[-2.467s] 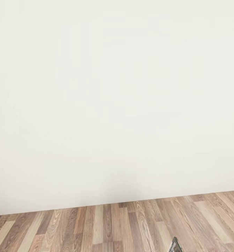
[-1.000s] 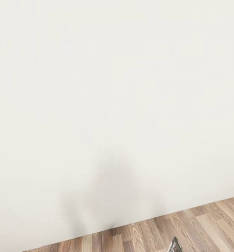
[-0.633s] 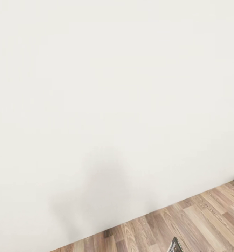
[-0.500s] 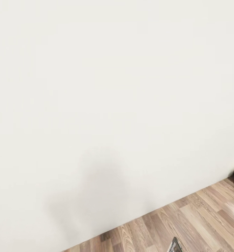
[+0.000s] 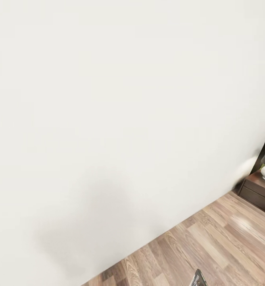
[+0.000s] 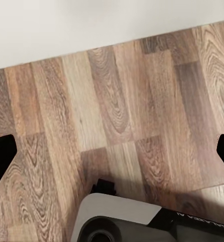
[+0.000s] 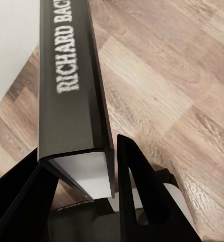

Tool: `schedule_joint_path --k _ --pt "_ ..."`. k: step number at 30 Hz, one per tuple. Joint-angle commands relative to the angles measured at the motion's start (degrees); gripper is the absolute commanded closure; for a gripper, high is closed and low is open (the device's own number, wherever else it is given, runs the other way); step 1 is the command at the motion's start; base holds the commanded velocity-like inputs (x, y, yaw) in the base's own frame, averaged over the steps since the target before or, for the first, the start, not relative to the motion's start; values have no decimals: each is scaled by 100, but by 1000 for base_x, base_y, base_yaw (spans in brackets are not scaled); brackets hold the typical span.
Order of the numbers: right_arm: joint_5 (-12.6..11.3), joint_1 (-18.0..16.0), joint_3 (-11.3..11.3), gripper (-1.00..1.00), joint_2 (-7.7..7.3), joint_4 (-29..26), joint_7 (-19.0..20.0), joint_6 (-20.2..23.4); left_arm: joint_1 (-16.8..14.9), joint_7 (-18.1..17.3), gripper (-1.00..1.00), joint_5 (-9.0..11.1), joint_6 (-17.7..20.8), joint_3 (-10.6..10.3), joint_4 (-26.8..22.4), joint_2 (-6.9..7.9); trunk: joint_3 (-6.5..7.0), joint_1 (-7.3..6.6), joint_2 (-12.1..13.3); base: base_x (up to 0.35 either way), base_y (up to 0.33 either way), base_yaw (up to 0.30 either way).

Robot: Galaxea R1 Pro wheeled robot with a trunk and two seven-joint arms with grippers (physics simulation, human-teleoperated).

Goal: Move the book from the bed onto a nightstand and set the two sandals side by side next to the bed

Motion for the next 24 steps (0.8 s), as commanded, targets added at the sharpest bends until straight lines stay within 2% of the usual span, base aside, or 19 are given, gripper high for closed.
schedule_joint_path --k 1,6,16,24 --pt "-38 -13 43 100 3 29 38 -36 -4 3 -100 9 -18 17 3 0 -11 3 -11 1 0 -300" --pt "-38 -13 43 100 3 26 38 -36 -5 3 -100 9 -19 17 3 0 -11 3 -11 41 6 -300" --pt "-38 -13 43 100 3 27 38 -36 -4 3 -100 16 -19 19 3 0 -11 3 -11 265 72 -300" --pt "-38 -13 43 100 3 26 38 -36 -4 3 -100 16 -19 19 3 0 -11 3 -11 67 16 -300"
